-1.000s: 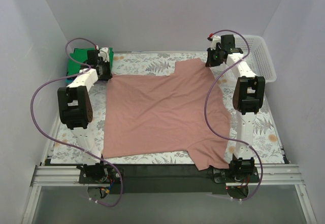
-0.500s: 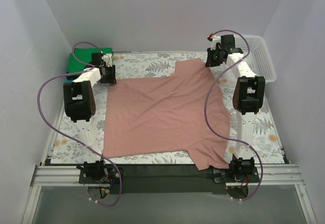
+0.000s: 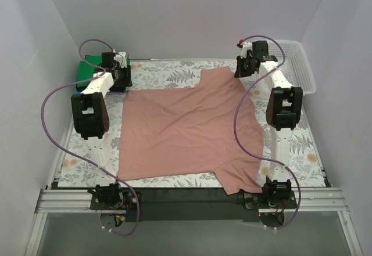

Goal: Fold and stack the t-shirts
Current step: Fold the tshirt

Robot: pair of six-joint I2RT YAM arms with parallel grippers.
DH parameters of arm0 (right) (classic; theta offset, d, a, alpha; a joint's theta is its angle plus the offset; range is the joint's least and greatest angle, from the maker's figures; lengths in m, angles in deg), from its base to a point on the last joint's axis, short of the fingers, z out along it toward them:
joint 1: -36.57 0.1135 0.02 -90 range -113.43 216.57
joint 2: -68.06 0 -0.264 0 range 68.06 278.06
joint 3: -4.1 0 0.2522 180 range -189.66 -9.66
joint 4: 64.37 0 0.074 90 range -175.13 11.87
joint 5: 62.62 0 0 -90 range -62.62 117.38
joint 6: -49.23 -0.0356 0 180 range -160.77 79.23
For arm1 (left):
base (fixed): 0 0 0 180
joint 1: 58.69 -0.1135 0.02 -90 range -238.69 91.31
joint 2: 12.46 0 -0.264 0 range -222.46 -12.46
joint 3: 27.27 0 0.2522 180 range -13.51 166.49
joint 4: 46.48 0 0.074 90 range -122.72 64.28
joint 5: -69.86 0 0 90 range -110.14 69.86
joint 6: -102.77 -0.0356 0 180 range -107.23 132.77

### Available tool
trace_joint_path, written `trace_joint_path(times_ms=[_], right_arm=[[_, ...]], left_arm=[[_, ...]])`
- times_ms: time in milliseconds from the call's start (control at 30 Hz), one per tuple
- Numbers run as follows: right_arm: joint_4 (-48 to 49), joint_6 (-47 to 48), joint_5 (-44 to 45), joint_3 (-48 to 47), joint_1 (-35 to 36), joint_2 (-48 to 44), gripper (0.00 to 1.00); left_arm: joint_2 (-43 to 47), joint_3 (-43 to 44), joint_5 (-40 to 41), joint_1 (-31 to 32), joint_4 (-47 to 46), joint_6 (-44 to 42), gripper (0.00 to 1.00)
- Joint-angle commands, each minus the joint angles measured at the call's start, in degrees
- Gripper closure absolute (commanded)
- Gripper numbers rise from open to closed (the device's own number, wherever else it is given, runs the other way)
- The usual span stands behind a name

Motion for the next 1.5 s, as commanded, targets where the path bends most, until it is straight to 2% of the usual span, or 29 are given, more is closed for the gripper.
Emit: trace_joint_path(times_ms=[0, 467, 767, 833, 867, 933, 1167, 1467], right_arm=[[0.67, 0.19, -0.79, -1.77, -0.36, 0.11, 0.99], [0.58, 0.19, -0.79, -1.77, -0.36, 0.55, 0.99], [0.50, 0.36, -0.79, -1.94, -0.36, 0.20, 0.99], [0.58, 0.36, -1.15, -1.94, -0.36, 0.03, 0.99], [0.58, 0.36, -1.15, -1.94, -0.28, -0.24, 0.99], [0.58, 0.36, -1.15, -1.94, -0.28, -0.59, 0.99], [0.67, 0.71, -1.85, -2.12, -0.45, -2.52, 0.99], [0.76, 0.45, -5.27, -1.07, -1.59, -6.03, 0.99]], left_arm=[[-1.09, 2.03, -1.50, 0.34, 0.74, -0.69, 0.62], [-5.57, 3.71, 2.98, 0.70, 3.55, -1.04, 0.65], [-5.40, 2.83, 5.01, 0.87, 5.13, -0.52, 0.59], [-4.88, 2.48, 3.17, 0.87, 5.22, 0.01, 0.70], [-4.18, 2.21, 2.99, 0.87, 4.70, 0.27, 0.87], [-3.73, 2.56, 2.46, 0.96, 4.43, 0.80, 0.99], [0.39, 1.78, 1.84, 1.05, 1.37, 2.65, 1.00], [10.67, -9.12, 0.17, 0.96, -6.45, 1.78, 1.00]])
